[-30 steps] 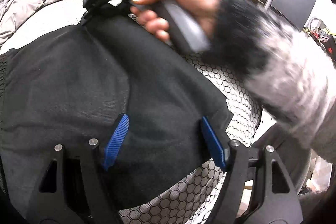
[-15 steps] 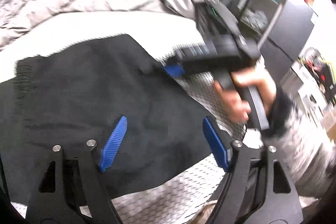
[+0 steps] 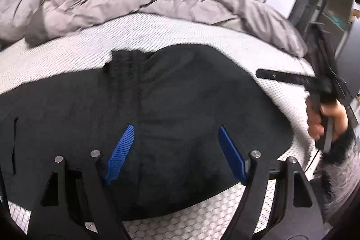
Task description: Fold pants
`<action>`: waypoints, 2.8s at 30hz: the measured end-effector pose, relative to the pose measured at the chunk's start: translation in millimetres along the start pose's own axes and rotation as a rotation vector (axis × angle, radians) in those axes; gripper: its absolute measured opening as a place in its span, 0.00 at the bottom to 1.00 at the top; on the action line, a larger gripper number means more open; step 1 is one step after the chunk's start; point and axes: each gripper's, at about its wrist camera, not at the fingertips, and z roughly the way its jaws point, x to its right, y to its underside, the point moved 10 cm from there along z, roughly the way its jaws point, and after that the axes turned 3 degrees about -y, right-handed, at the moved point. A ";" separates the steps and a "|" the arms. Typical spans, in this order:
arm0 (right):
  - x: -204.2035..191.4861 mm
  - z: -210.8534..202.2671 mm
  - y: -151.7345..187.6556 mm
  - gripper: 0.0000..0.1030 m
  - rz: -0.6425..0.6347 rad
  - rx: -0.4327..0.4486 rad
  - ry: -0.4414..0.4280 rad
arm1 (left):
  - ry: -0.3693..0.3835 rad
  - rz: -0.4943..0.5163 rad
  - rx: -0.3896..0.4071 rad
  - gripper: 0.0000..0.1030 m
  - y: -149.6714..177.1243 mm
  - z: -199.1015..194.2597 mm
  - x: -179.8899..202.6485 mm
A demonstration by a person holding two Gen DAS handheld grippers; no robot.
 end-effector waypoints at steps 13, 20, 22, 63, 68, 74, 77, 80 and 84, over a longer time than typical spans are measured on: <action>-67.8 20.1 80.6 0.26 -0.310 -0.150 -0.007 | 0.044 0.130 -0.125 0.28 27.2 40.9 21.8; -65.5 -1.3 69.3 0.27 -0.321 -0.096 0.050 | 0.082 0.072 -0.058 0.29 0.3 12.1 23.5; -85.7 -4.6 58.9 0.30 -0.313 -0.045 -0.011 | 0.064 0.041 -0.057 0.30 -17.5 24.5 21.5; -84.2 69.5 -39.1 0.41 -0.207 -0.040 0.033 | 0.047 -0.080 -0.070 0.40 -84.1 73.2 -34.6; -129.0 132.5 -41.2 0.38 -0.260 -0.121 -0.056 | -0.006 -0.145 -0.122 0.15 -79.4 112.4 -63.5; -60.3 135.4 -45.3 0.38 -0.319 -0.114 0.275 | -0.001 -0.140 -0.126 0.03 -64.7 107.7 -90.2; -30.0 122.6 -50.1 0.40 -0.258 -0.089 0.345 | -0.035 -0.105 -0.118 0.03 -61.5 99.9 -88.4; -25.8 100.5 -46.0 0.42 -0.186 -0.070 0.315 | -0.156 -0.067 -0.084 0.09 -54.7 66.3 -87.5; -76.4 68.8 -34.6 0.50 -0.242 -0.029 0.120 | -0.053 -0.033 -0.008 0.47 -38.4 31.0 -45.5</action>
